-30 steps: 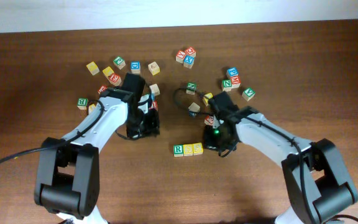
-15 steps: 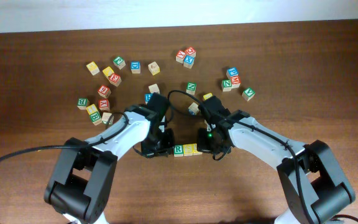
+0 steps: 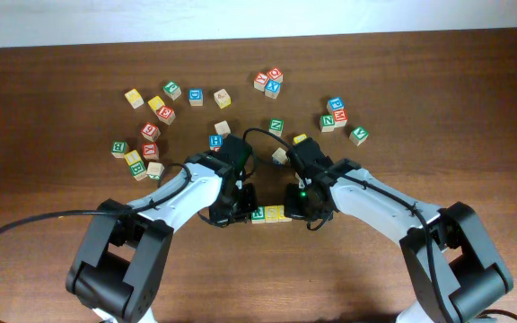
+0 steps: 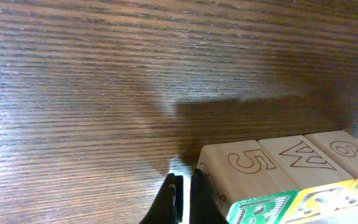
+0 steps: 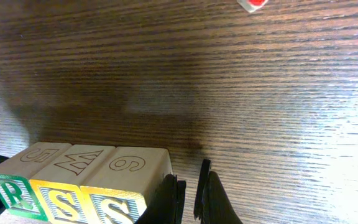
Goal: Spell out RSS
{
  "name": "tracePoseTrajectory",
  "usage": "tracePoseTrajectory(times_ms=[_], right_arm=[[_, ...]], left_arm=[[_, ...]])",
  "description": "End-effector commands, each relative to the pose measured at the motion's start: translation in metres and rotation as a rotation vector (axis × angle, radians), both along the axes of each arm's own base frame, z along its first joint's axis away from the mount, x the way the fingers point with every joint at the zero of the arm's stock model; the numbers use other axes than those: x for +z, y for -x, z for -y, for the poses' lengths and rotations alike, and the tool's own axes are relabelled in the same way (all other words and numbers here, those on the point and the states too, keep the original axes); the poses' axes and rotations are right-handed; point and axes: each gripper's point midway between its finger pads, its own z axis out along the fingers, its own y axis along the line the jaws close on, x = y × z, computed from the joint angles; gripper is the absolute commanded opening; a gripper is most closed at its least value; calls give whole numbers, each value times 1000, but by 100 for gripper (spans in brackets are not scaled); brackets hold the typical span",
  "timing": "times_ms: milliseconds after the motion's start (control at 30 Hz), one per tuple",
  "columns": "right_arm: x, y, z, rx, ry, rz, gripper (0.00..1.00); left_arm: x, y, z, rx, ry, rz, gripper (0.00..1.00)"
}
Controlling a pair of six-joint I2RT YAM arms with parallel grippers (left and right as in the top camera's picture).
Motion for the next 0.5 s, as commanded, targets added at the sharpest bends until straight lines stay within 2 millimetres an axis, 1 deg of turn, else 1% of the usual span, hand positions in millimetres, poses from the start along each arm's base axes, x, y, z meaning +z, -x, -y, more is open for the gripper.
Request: tracePoseTrajectory(times_ms=[0, 167, 300, 467], right_arm=[[-1, 9, -16, 35, -59, -27, 4], [-1, 13, -23, 44, -61, -28, 4], [-1, 16, -22, 45, -55, -37, 4], [-3, 12, -17, 37, -27, -19, 4]], left_arm=[[7, 2, 4, 0, 19, 6, 0], [4, 0, -4, 5, -28, 23, 0], [3, -2, -9, 10, -50, 31, 0], [3, -3, -9, 13, -50, 30, 0]])
